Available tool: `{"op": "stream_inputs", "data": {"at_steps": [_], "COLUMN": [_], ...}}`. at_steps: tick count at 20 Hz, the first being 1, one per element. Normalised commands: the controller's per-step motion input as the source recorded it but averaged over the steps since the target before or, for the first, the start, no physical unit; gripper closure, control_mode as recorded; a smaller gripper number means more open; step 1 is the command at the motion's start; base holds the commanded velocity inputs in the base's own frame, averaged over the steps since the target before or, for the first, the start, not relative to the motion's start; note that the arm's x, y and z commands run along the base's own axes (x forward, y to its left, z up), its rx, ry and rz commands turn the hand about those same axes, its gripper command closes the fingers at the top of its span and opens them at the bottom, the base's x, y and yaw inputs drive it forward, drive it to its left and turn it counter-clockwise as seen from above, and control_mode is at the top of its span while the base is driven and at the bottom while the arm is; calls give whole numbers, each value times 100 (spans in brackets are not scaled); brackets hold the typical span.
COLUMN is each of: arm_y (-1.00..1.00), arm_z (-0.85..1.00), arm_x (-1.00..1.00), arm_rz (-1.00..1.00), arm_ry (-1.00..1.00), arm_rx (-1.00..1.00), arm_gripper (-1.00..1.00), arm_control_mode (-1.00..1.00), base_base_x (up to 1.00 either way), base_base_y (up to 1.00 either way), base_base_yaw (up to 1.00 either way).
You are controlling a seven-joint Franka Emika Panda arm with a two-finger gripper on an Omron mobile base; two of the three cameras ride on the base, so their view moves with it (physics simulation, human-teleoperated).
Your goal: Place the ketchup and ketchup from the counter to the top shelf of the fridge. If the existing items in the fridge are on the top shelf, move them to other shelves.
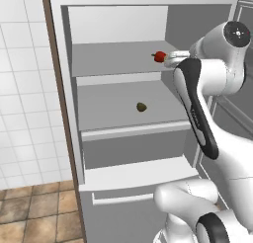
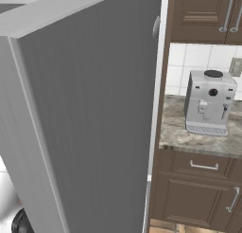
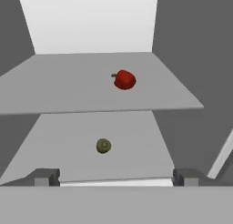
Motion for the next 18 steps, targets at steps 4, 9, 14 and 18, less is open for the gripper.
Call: {"op": "stream_inputs", "data": {"at_steps": [4, 9, 14, 18], "arm_y": [-25, -40, -20, 0], "arm_z": [9, 0, -25, -36], "arm_x": [64, 58, 46, 47], "arm_rz": [-5, -3, -1, -1], "arm_ry": [-2, 0, 3, 2], "arm_rx": [0, 0, 0, 0], "arm_gripper": [-100, -100, -100, -100], "arm_control_mode": [-100, -100, -100, -100], "base_base_x": [0, 0, 0, 0], "base_base_y": [0, 0, 0, 0], "base_base_yaw": [0, 0, 0, 0]}}
